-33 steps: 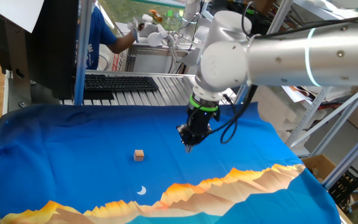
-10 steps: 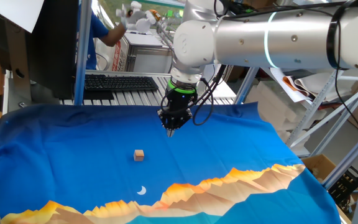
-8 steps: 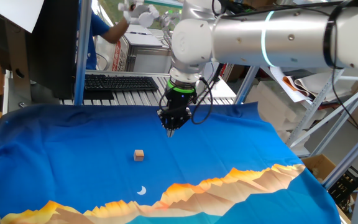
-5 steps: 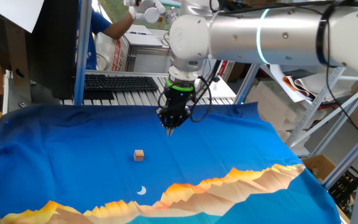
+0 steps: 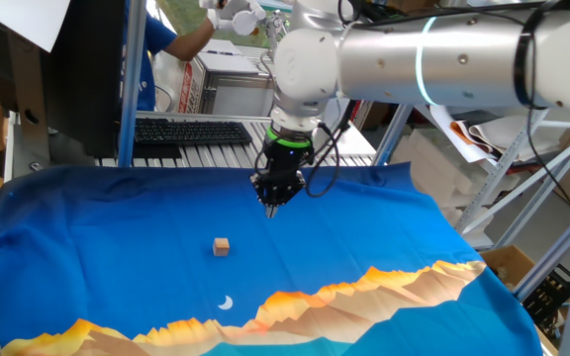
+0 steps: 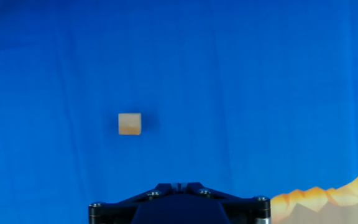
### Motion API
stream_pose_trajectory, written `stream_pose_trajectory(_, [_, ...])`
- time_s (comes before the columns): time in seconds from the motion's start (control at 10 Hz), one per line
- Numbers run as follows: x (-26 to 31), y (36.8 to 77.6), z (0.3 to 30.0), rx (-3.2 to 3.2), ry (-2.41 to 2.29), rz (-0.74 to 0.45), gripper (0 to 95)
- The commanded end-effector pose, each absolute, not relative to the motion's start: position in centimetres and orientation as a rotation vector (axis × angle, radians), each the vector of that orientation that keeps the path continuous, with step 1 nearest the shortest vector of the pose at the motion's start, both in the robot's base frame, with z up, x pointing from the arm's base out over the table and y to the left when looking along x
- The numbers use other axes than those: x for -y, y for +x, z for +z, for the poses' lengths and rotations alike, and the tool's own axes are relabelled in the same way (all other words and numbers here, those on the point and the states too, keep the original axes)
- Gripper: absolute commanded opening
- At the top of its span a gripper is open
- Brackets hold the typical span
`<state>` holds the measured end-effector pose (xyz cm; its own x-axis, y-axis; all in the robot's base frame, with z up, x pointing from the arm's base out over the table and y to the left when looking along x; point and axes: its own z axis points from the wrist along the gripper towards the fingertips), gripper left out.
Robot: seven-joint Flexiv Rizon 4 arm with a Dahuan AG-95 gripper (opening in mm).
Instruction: Approach and touch the side of the small block
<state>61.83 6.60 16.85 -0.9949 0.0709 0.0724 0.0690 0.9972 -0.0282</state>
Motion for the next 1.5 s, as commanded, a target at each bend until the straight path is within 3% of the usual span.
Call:
stream_pose_trajectory(0.1, [-6.5, 61.6, 16.8, 3.075, -0.113, 0.042, 0.0])
stream_pose_trajectory(1.5, [-7.9, 64.7, 10.9, 3.104, -0.157, 0.036, 0.0])
